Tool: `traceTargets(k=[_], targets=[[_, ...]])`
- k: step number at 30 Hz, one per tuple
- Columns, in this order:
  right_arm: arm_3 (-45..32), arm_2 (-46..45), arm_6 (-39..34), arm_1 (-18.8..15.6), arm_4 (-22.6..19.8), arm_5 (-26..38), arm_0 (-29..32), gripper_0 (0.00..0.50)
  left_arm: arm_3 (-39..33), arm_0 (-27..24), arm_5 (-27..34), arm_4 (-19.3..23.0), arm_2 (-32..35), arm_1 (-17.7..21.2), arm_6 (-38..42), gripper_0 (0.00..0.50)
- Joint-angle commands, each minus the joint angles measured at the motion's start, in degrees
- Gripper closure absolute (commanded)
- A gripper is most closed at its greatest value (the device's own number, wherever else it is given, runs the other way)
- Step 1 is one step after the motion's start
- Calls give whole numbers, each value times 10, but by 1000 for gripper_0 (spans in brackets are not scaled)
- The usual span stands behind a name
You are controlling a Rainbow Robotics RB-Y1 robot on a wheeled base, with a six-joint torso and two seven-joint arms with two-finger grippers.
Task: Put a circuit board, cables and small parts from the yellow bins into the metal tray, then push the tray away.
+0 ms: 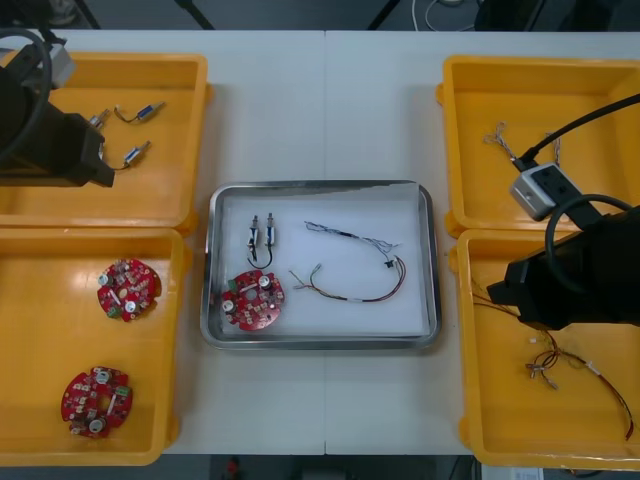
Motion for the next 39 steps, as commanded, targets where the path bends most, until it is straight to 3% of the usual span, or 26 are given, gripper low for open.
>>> traceTargets(k=[1,6,15,23,29,39], targets=[[-14,95,53,-19,7,2,-70,0,-22,60,4,4,65,35,-45,0],[4,207,103,-10,66,2,-126,0,-18,108,4,-3,116,41,-109,0],[67,380,193,66,181,-1,-206,0,-18,169,4,-12,157,41,-173,0],[120,455,266,102,225,-57,-238,0,-17,201,4,-25,158,41,-182,0],[156,530,316,119,289,-118,-247,0,-17,214,4,-33,158,36,-184,0],[204,611,312,143,326,-131,-259,0,-15,215,4,-67,158,10,-179,0]])
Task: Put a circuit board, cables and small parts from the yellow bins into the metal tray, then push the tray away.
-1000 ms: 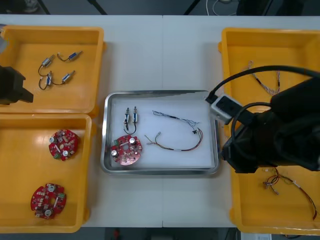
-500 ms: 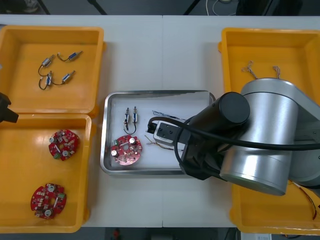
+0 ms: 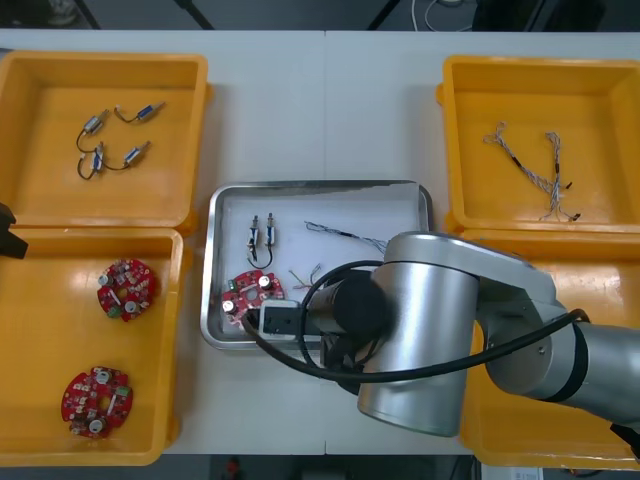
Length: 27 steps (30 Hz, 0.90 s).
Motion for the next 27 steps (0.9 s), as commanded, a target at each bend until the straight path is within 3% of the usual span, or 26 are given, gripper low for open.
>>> traceTargets(k=[1,11,27], targets=[[20,37,4,31,15,-7,-19,0,-9,9,4,-31,17,-9,14,0],[87,80,3,56,65,-50,-19,14,-7,10,4,-56,18,-27,29,0],[147,99,3,64,90,-82,-13,0,-7,10,4,-67,19,-41,33,0]])
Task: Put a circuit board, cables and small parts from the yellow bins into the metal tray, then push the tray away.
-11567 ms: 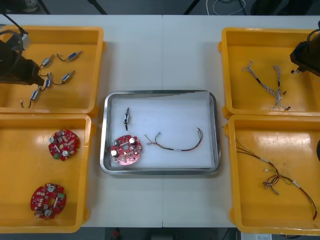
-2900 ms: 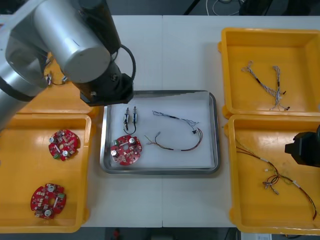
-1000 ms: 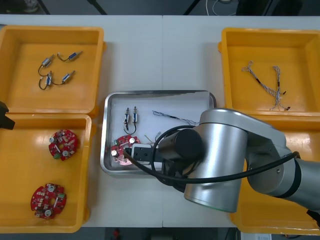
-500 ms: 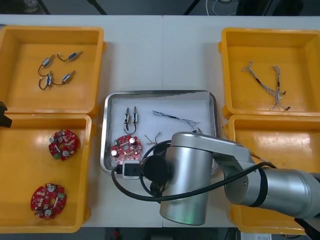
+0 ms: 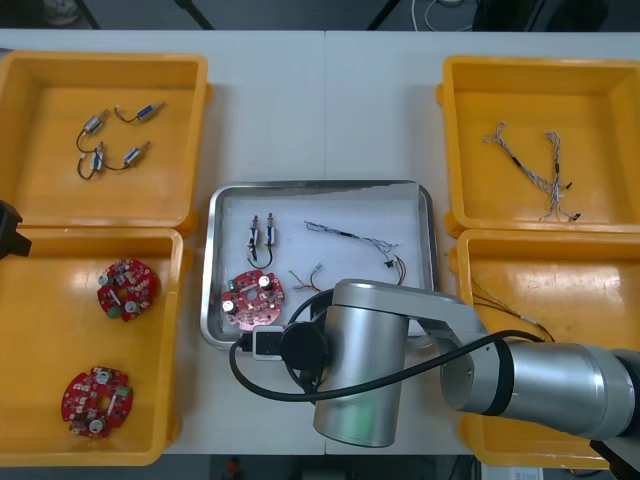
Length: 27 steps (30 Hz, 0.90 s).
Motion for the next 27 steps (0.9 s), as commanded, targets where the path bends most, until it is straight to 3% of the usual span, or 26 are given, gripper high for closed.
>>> traceTargets(k=[1,4,6,7,8,9,10,27], targets=[[4,12,2,19,12,-10,-11,0,-7,10,4,-6,19,-5,33,0],[4,12,2,20,13,-8,-11,16,-7,10,4,-6,19,-5,33,0],[4,12,1,23,13,-5,-12,247,-7,10,4,-6,19,-5,33,0],[4,12,0,23,13,-5,-11,299,-7,10,4,-6,19,-5,33,0],[4,12,-1,26,15,-3,-12,413,-7,10,4,-6,19,-5,33,0],[4,12,-2,27,18,-1,-11,484,-7,10,4,-6,19,-5,33,0],[4,12,-2,27,20,0,-12,500,-7,10,4,-6,19,-5,33,0],[4,11,-3,14,77,0,-21,500,-7,10,4,-6,19,-5,33,0]])
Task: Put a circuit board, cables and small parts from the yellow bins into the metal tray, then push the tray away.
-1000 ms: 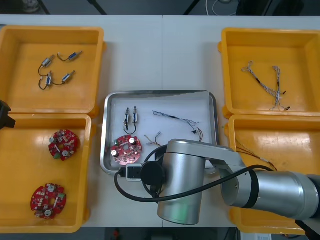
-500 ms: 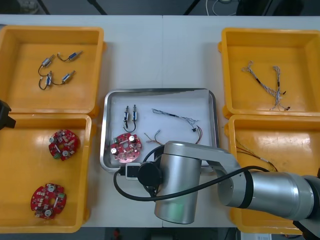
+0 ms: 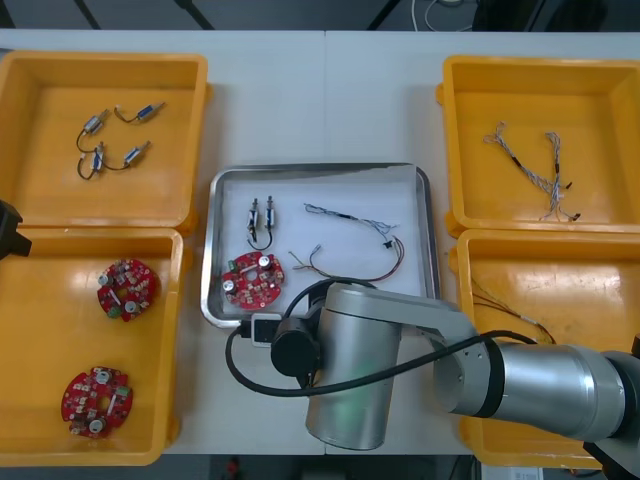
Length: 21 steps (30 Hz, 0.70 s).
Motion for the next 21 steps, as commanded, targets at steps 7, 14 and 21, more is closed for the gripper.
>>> traceTargets(k=[7,14,21], targets=[[5,6,-2,0,16,1,-55,500,-7,10,4,-6,19,-5,33,0],[18,6,1,0,21,-4,-80,500,-7,10,4,-6,19,-5,33,0],[62,6,2,6,23,-5,-120,500,-7,10,4,-6,19,-5,33,0]])
